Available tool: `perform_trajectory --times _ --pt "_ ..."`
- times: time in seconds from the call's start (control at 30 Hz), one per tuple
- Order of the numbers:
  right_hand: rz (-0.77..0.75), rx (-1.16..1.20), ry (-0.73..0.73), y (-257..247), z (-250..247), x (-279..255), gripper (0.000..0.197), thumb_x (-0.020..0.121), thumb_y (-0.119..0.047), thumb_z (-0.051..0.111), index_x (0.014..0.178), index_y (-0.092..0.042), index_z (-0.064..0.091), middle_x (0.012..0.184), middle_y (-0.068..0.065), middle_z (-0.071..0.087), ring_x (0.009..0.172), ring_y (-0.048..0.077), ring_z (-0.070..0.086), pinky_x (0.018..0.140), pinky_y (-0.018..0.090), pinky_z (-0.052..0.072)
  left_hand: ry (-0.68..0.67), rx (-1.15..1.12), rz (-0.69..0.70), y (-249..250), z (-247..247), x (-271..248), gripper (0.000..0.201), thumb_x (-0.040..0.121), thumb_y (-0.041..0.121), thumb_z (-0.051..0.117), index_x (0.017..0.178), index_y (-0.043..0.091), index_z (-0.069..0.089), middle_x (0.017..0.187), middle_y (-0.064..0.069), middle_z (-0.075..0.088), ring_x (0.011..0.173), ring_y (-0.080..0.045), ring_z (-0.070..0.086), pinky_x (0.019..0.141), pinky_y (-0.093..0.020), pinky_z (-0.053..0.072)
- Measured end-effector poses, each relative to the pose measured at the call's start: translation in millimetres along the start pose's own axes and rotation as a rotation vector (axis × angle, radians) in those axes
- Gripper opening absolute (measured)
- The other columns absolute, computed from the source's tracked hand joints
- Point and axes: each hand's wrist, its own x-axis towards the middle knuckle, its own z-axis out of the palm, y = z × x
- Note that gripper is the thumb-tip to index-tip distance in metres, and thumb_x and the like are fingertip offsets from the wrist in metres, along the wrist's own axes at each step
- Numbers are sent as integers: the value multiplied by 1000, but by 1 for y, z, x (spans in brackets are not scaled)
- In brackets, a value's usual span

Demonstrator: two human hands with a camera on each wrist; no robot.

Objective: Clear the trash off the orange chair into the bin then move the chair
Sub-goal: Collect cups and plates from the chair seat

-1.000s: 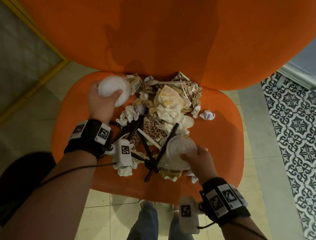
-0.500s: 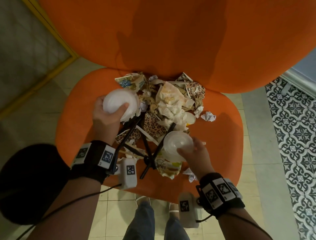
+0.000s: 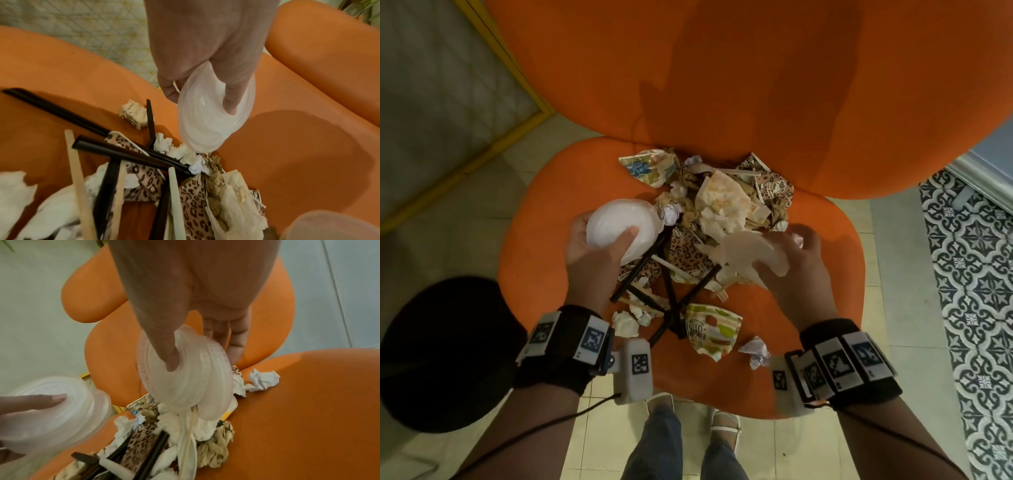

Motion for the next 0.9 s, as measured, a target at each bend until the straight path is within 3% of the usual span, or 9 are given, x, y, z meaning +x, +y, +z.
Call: perform_trajectory --times 0.13,0.23,0.3,0.4,0.53,0.67,0.73,0.87,0.9 --pt "5 -22 5 3 -8 3 44 81 -18 71 123 -17 58 146 14 32 114 38 54 79 30 46 28 26 -23 -4 2 -11 42 79 17 73 108 29 45 101 9 55 85 -8 53 52 3 40" --pt "-27 -7 84 0 -15 3 42 83 -18 70 123 -15 58 145 14 35 114 33 52 78 26 40 62 2 -67 -8 1 -16 42 79 20 74 109 31 46 110 4 54 96 -14 54 69 -13 47" --pt "-101 -6 164 -3 -19 4 37 82 -15 70 118 -13 61 141 16 39 105 24 52 74 24 40 70 -34 -86 -8 0 -19 42 79 19 74 109 32 47 108 5 56 92 -13 57 73 -21 48" --pt "-223 34 245 -7 -21 9 28 79 -9 71 107 -11 64 136 16 45 94 4 44 69 22 41 74 -85 -88 -9 0 -22 44 79 15 73 112 29 48 107 5 57 90 -6 57 67 -15 50" --pt "-288 72 297 -10 -24 23 28 78 -5 70 104 -10 64 131 17 49 103 25 57 72 25 44 109 -54 -5 -5 -1 -27 44 80 12 72 117 16 49 105 3 57 86 -5 57 60 -1 47" --pt "-326 126 329 -25 -25 28 29 81 -8 67 109 -11 62 128 18 51 115 30 53 81 27 45 164 -54 29 1 -7 -34 51 81 13 72 125 9 47 109 1 57 93 -11 55 62 1 46" --pt "-333 188 315 -36 -21 25 27 83 -11 66 110 -8 61 122 15 53 110 25 52 79 17 40 167 -93 1 3 -13 -39 46 80 14 73 119 15 48 100 9 58 87 -4 57 62 0 47" --pt "-190 445 76 -68 1 -3 25 88 -17 63 109 -20 51 112 -1 50 99 16 50 76 33 50 177 -147 -16 5 -37 -60 41 81 14 72 112 22 47 95 17 56 83 4 56 62 -2 48" --pt "-146 504 -15 -76 10 -14 27 89 -20 63 112 -21 49 115 -1 51 101 16 52 75 29 52 191 -148 -21 4 -45 -69 41 81 15 72 111 23 47 95 17 56 84 4 56 64 -3 49"
